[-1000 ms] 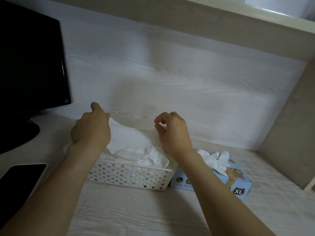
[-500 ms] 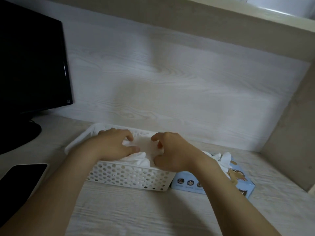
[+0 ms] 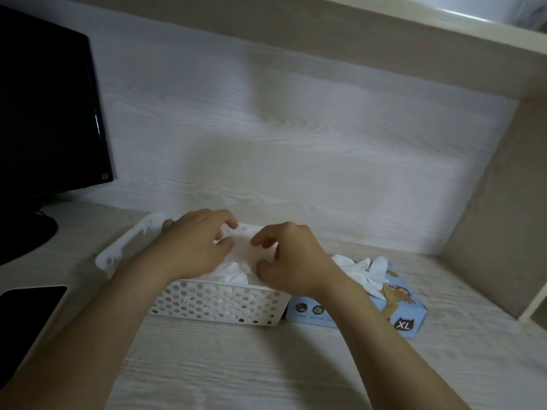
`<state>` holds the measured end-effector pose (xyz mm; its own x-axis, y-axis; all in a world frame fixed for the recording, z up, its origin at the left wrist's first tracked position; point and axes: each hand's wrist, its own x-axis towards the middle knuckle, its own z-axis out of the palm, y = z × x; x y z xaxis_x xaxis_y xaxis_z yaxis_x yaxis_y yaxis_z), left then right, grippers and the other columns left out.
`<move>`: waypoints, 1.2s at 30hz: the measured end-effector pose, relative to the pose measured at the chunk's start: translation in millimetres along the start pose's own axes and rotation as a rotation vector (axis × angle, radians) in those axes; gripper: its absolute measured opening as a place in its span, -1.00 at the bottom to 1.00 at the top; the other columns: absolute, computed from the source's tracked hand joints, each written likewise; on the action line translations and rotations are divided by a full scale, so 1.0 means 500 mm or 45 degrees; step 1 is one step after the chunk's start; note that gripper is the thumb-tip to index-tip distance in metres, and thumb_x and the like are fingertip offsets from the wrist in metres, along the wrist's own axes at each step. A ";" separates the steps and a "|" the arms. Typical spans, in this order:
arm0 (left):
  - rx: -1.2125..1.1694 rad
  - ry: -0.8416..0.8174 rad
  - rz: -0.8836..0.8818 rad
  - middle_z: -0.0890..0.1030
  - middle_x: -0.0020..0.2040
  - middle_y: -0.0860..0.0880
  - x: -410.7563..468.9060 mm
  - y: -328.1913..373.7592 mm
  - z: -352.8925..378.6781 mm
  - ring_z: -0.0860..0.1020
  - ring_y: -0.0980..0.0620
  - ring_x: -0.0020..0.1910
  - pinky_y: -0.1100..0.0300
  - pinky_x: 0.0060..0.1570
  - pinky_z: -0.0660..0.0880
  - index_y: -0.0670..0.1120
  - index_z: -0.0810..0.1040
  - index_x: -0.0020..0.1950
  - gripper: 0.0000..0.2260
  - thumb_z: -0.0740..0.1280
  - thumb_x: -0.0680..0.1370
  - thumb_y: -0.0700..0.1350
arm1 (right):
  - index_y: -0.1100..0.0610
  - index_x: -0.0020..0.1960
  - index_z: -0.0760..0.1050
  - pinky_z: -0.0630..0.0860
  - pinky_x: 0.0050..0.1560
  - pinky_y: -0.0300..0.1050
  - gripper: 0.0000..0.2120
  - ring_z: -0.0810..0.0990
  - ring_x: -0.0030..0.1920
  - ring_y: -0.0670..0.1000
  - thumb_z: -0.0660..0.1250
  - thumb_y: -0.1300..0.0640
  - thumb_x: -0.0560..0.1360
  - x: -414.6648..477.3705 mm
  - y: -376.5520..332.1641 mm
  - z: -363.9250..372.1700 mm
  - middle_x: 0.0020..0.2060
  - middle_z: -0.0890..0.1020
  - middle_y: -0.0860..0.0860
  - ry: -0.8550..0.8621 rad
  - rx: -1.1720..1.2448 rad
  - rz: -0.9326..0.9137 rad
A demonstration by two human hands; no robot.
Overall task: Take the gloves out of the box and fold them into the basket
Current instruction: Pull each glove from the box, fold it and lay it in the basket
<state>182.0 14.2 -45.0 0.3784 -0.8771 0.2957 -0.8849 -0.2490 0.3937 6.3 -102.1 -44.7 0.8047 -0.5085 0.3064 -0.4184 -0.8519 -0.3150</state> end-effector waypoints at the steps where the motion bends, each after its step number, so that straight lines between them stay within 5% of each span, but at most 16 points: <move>1: -0.084 0.084 0.052 0.61 0.07 0.18 -0.001 0.014 0.007 0.60 0.09 0.08 -0.06 0.22 0.53 0.20 0.55 0.27 -0.81 0.29 0.66 0.08 | 0.02 0.29 0.65 0.33 -0.14 -0.53 -0.65 0.50 -0.09 -0.18 0.43 0.14 0.51 -0.008 0.004 0.003 0.13 0.66 -0.04 0.112 0.034 -0.027; 5: -0.208 0.343 0.252 0.66 -0.16 0.17 -0.009 0.071 0.033 0.62 0.18 -0.20 0.05 -0.06 0.63 0.11 0.68 0.13 -0.83 0.31 0.64 -0.06 | 0.02 0.12 0.71 0.39 -0.05 -0.45 -0.77 0.57 -0.07 -0.13 0.37 0.18 0.52 -0.038 0.031 0.003 -0.04 0.66 -0.08 0.475 0.097 -0.043; 10: -0.143 0.370 0.494 0.58 -0.22 0.23 -0.030 0.121 0.064 0.55 0.20 -0.26 0.28 -0.21 0.44 0.14 0.65 0.11 -0.87 0.31 0.65 0.01 | 0.02 0.06 0.67 0.55 -0.05 -0.10 -0.74 0.58 -0.11 -0.09 0.39 0.26 0.42 -0.081 0.100 -0.027 -0.15 0.62 -0.11 0.622 0.044 0.061; 17: -0.007 0.334 0.744 0.61 -0.13 0.20 -0.044 0.151 0.098 0.51 0.21 -0.15 0.19 0.04 0.46 0.08 0.68 0.05 -0.79 0.36 0.54 0.15 | -0.08 0.11 0.66 0.54 -0.03 -0.20 -0.67 0.59 -0.02 -0.17 0.40 -0.07 0.35 -0.126 0.164 -0.041 -0.05 0.61 -0.16 0.585 0.112 0.186; 22: 0.111 0.200 0.758 0.54 0.01 0.21 -0.051 0.160 0.110 0.45 0.19 0.00 0.19 0.12 0.41 0.12 0.66 0.07 -0.68 0.31 0.52 0.29 | -0.13 0.00 0.71 0.48 -0.17 -0.34 -0.88 0.63 -0.10 -0.19 0.49 -0.01 0.48 -0.134 0.190 -0.023 -0.17 0.67 -0.17 0.549 0.236 0.252; 26: 0.179 0.134 0.748 0.58 0.11 0.24 -0.046 0.165 0.113 0.46 0.19 0.12 0.13 0.22 0.40 0.16 0.68 0.08 -0.65 0.27 0.50 0.31 | -0.10 -0.11 0.72 0.58 -0.16 -0.09 -0.89 0.62 -0.20 -0.12 0.42 0.03 0.53 -0.128 0.195 -0.015 -0.26 0.66 -0.13 0.616 0.235 0.230; 32: 0.332 0.053 0.721 0.53 -0.11 0.21 -0.034 0.182 0.121 0.36 0.15 0.01 0.12 0.18 0.35 0.24 0.55 0.18 -0.67 0.19 0.52 0.32 | -0.05 -0.01 0.74 0.59 -0.07 0.07 -0.87 0.59 -0.10 -0.13 0.41 0.02 0.54 -0.127 0.197 -0.005 -0.10 0.62 -0.09 0.912 0.156 0.088; 36: 0.343 -0.032 0.678 0.52 0.05 0.22 -0.031 0.184 0.127 0.38 0.12 0.07 0.09 0.23 0.35 0.25 0.51 0.32 -0.65 0.23 0.57 0.30 | 0.01 0.03 0.67 0.58 -0.01 0.17 -0.87 0.59 -0.06 -0.10 0.34 0.08 0.60 -0.123 0.197 -0.001 -0.07 0.61 -0.12 1.013 0.200 0.044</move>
<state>77.4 -21.3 -68.6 -0.1400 -0.9184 0.3700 -0.9901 0.1352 -0.0390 -84.8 -154.5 -94.0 0.2267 -0.5217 0.8225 -0.3259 -0.8364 -0.4407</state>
